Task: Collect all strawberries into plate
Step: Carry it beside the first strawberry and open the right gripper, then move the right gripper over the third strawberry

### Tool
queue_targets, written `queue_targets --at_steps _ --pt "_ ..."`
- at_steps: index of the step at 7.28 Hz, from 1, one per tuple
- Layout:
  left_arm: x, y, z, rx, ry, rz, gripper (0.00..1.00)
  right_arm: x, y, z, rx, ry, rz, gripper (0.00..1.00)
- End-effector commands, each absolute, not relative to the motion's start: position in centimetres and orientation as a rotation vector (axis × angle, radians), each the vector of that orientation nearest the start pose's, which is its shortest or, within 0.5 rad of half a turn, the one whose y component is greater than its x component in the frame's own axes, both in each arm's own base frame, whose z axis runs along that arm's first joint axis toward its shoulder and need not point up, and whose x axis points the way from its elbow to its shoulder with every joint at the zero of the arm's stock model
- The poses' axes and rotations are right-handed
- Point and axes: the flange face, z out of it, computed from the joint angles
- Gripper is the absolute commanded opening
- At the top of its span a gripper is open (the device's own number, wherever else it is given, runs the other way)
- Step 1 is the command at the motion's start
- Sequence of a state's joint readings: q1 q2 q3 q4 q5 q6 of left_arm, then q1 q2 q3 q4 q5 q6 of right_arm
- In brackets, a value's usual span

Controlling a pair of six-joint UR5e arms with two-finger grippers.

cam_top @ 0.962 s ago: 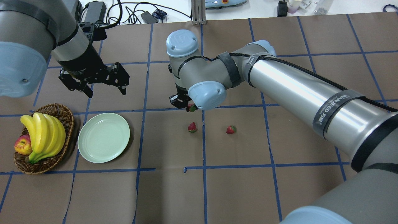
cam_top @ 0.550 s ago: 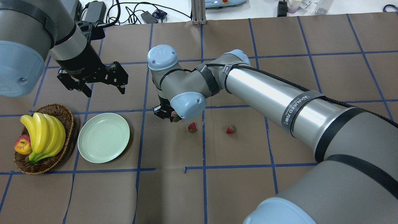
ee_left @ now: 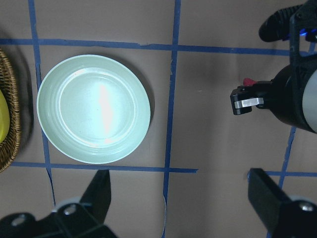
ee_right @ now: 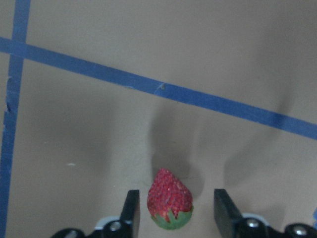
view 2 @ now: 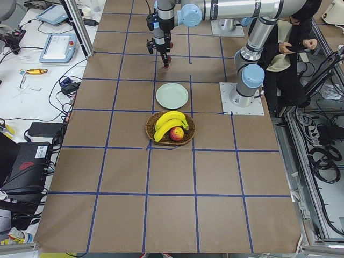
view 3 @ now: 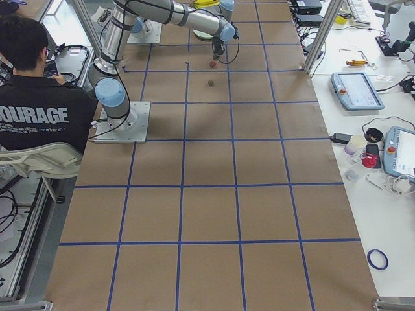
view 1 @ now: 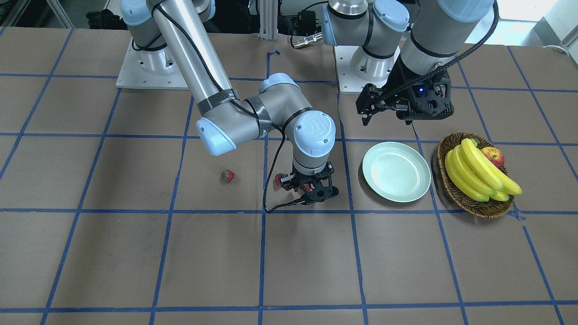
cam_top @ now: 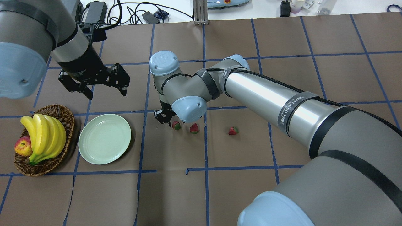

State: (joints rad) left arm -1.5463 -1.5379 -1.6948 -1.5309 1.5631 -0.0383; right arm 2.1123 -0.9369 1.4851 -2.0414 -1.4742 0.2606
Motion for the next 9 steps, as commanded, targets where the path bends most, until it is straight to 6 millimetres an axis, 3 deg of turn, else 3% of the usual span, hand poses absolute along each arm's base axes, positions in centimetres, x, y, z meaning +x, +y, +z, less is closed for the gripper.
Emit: queue_targets --at_steps 1,2,3,4,5,6,7,9 --pt "-12.2 -47.4 44.5 -0.102 3.145 0.085 1.0 47.2 -50.7 21.9 -0.419 3.039 0.119 0.99" --pt "-12.1 -47.5 44.7 -0.104 3.145 0.08 1.0 46.7 -50.4 25.5 -0.431 3.035 0.052 1.0" --pt "-12.0 -47.5 44.7 -0.104 3.145 0.077 1.0 45.5 -50.6 27.4 -0.426 3.049 0.047 1.0" --pt "-12.1 -47.5 44.5 -0.104 3.145 0.087 1.0 43.7 -50.4 27.8 -0.404 3.132 0.049 1.0" --pt "-12.1 -47.5 44.2 -0.102 3.144 0.096 1.0 40.7 -51.8 29.0 -0.355 3.178 0.07 1.0" --pt "-12.2 -47.5 44.0 -0.102 3.146 0.101 1.0 36.3 -53.4 29.7 -0.311 3.194 0.167 1.0" --pt "-12.2 -47.5 43.9 -0.102 3.145 0.109 1.0 33.3 -54.3 29.2 -0.424 3.182 0.23 1.0" --pt "-12.2 -47.5 43.9 -0.102 3.145 0.109 1.0 30.6 -52.8 24.7 -0.472 3.195 0.346 1.0"
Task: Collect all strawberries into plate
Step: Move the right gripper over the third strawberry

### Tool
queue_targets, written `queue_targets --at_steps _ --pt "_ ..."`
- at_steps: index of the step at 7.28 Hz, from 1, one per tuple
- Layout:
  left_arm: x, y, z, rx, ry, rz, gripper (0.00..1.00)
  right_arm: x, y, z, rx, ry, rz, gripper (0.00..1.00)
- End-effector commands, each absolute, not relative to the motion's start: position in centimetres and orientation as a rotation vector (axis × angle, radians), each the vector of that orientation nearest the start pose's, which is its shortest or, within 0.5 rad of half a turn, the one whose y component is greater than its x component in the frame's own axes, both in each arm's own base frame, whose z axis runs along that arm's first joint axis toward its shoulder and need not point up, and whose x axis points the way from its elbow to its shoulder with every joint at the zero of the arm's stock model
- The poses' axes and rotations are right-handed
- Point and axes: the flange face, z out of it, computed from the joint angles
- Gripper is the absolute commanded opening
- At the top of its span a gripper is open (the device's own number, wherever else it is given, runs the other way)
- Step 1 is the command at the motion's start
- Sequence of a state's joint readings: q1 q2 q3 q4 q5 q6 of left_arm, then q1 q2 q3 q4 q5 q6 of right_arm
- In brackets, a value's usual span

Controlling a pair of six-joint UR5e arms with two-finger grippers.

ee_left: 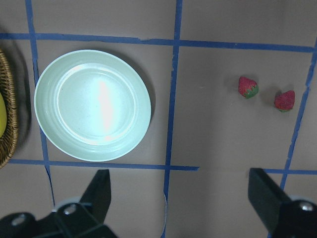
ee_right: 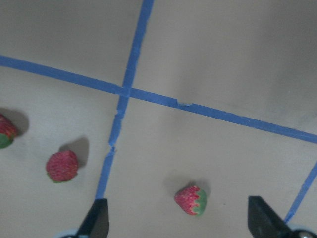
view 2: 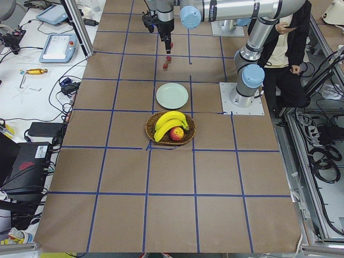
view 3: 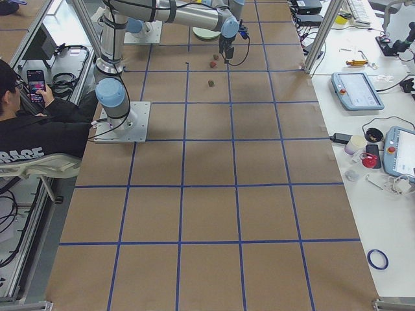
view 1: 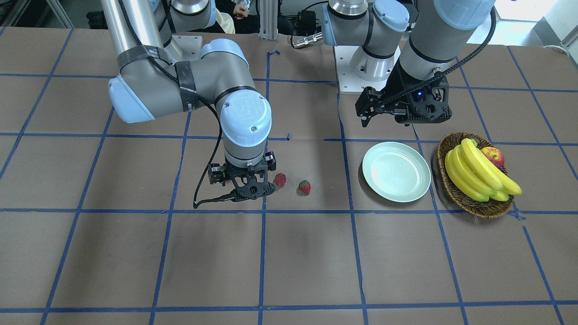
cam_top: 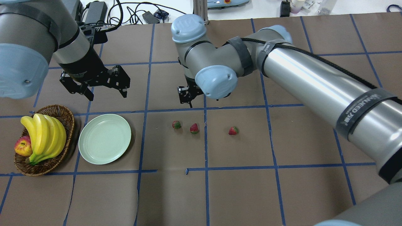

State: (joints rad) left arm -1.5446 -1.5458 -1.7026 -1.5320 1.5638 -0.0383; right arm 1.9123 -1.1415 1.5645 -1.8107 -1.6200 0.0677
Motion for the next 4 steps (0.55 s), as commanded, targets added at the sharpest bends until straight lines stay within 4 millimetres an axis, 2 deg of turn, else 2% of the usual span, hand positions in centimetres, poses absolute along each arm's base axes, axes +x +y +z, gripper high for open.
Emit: queue_targets --at_steps 1,3,4 --pt "-12.2 -47.6 43.8 -0.102 3.145 0.114 1.0 29.7 -52.0 23.3 -0.497 3.207 0.347 1.0" --pt "-12.4 -47.4 43.2 -0.095 3.147 0.133 1.0 29.3 -49.8 20.4 -0.517 3.192 0.387 1.0" --pt "-12.6 -47.3 42.8 -0.09 3.147 0.145 1.0 29.3 -49.8 19.8 -0.528 3.189 0.368 1.0"
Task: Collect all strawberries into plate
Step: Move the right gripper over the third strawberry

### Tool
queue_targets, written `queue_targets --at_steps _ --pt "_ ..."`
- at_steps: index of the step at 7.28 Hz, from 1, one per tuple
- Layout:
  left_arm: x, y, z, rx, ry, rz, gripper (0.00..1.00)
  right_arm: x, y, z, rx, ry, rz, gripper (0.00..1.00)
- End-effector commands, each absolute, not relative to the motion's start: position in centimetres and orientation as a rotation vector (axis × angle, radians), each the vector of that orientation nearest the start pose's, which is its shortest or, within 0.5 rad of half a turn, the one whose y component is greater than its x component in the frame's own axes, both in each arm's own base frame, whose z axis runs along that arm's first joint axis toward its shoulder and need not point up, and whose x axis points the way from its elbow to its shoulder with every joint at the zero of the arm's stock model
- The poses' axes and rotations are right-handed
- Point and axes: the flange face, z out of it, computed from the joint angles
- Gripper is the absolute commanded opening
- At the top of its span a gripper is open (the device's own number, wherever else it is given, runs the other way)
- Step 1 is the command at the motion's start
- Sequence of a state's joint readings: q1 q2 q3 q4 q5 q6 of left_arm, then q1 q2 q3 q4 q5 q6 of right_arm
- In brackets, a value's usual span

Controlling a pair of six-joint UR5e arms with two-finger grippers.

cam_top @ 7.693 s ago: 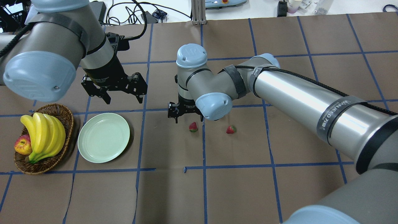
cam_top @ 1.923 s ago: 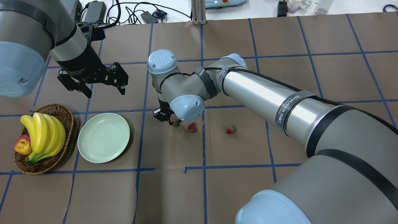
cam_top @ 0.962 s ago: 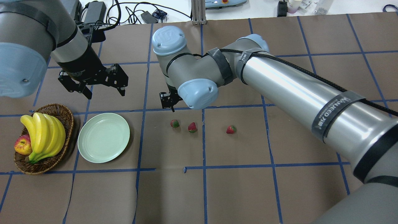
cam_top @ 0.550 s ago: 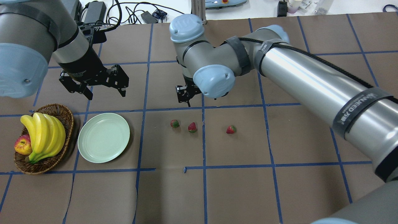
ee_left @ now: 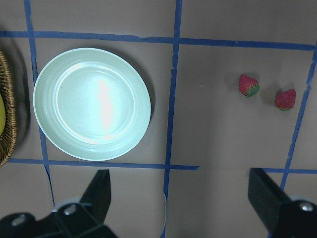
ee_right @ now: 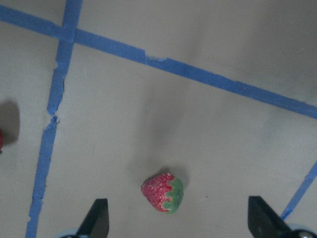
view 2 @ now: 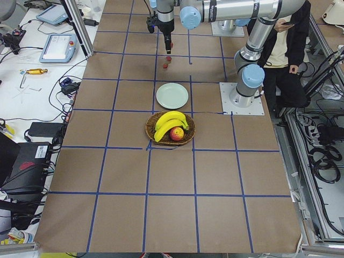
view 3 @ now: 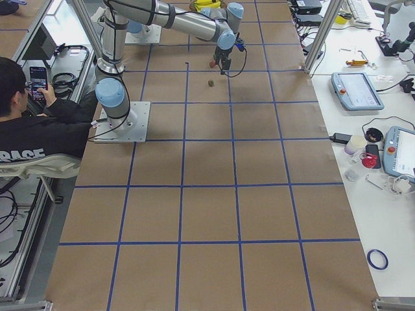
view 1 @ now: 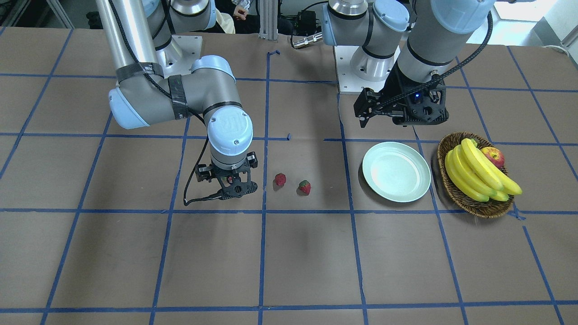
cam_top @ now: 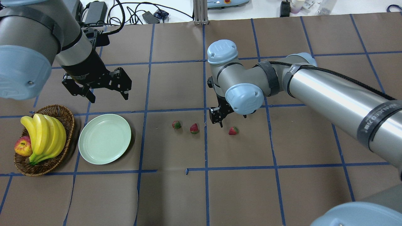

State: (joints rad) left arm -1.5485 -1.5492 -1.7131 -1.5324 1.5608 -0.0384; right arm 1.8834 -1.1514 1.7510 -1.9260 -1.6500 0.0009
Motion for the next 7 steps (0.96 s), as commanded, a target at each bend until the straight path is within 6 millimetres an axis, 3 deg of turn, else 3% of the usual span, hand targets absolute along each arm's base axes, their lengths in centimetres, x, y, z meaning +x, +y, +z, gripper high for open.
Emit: queue_targets --at_steps 1,2,3,4,5,7 --pt "-12.6 -47.2 42.6 -0.088 3.146 0.152 1.0 29.3 -49.6 19.1 -0.531 3.188 0.385 1.0" --pt "-12.7 -47.1 42.4 -0.09 3.149 0.157 1.0 29.1 -49.2 18.7 -0.543 3.183 0.406 1.0" --pt "-12.8 -47.2 42.2 -0.091 3.153 0.165 1.0 29.0 -48.6 18.0 -0.54 3.178 0.428 0.93" --pt "-12.8 -47.2 42.2 -0.089 3.153 0.165 1.0 29.1 -48.5 18.0 -0.536 3.163 0.43 0.78" --pt "-12.8 -47.2 42.2 -0.091 3.154 0.168 1.0 29.2 -48.6 18.1 -0.536 3.162 0.425 0.72" --pt "-12.8 -47.3 42.1 -0.091 3.156 0.17 1.0 29.1 -48.4 17.5 -0.562 3.154 0.439 0.67"
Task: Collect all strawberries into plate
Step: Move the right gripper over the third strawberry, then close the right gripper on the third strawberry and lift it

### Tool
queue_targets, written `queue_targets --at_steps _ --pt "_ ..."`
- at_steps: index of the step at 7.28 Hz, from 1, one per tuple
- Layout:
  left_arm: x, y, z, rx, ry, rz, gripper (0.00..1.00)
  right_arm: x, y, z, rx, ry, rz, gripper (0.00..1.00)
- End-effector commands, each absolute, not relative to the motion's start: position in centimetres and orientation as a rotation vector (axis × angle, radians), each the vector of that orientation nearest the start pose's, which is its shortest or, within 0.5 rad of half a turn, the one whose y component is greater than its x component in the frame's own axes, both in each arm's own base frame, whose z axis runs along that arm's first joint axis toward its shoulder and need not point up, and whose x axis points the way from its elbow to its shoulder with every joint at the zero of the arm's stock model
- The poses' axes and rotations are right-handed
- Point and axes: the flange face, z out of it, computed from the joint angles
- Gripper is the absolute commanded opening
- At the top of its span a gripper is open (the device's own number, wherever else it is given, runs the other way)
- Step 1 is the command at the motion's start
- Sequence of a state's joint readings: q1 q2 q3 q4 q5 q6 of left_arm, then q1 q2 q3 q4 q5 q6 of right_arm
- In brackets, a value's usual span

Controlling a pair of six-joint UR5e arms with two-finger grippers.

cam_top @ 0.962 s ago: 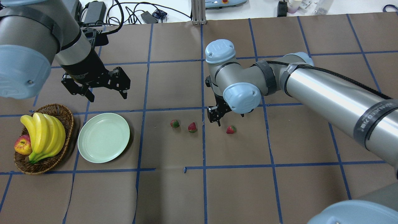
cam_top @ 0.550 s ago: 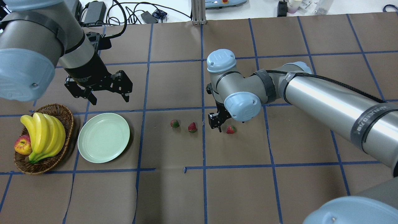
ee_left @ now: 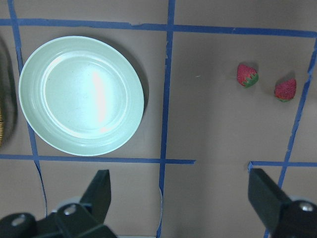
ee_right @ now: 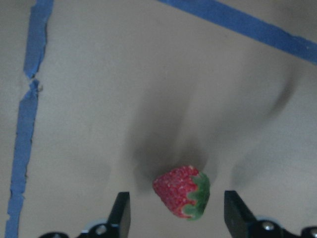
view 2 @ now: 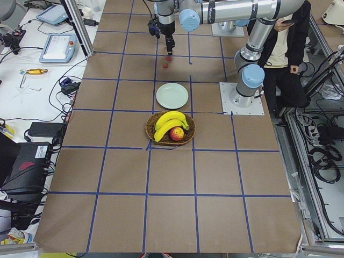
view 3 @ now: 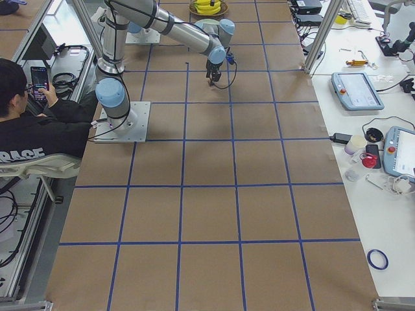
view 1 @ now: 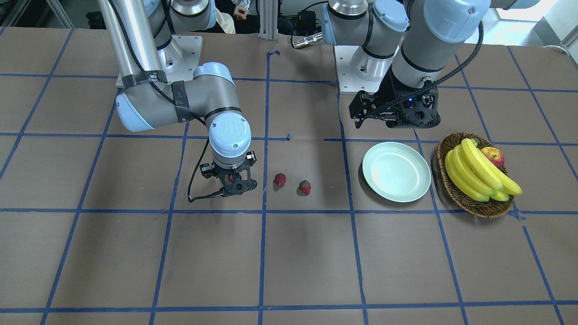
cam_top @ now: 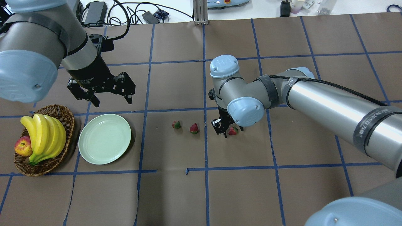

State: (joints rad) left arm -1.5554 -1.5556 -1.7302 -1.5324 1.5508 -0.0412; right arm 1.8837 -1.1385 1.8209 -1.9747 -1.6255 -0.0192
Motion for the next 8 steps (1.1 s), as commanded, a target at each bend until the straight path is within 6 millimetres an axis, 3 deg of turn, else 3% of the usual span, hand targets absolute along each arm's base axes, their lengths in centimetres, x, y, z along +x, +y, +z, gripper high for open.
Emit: queue_targets --at_steps 1,2,3,4,6,7,8 --pt "-12.8 -47.2 41.9 -0.091 3.154 0.177 1.0 29.1 -48.4 17.3 -0.581 3.148 0.447 0.66" --pt "-12.8 -47.1 41.7 -0.092 3.155 0.182 1.0 29.2 -48.7 17.5 -0.584 3.148 0.439 0.61" --pt "-12.8 -47.1 41.7 -0.091 3.153 0.182 1.0 29.2 -48.9 17.7 -0.589 3.15 0.43 0.2" --pt "-12.8 -47.1 41.7 -0.094 3.155 0.185 1.0 29.3 -49.0 17.7 -0.589 3.151 0.425 0.0" --pt "-12.8 -47.1 41.7 -0.094 3.155 0.185 1.0 29.4 -49.8 18.2 -0.595 3.16 0.397 0.0" --pt "-12.8 -47.2 41.6 -0.094 3.154 0.187 1.0 29.6 -50.7 19.4 -0.589 3.163 0.35 0.0" --pt "-12.9 -47.1 41.6 -0.092 3.154 0.187 1.0 30.2 -52.7 22.1 -0.584 3.17 0.244 0.0"
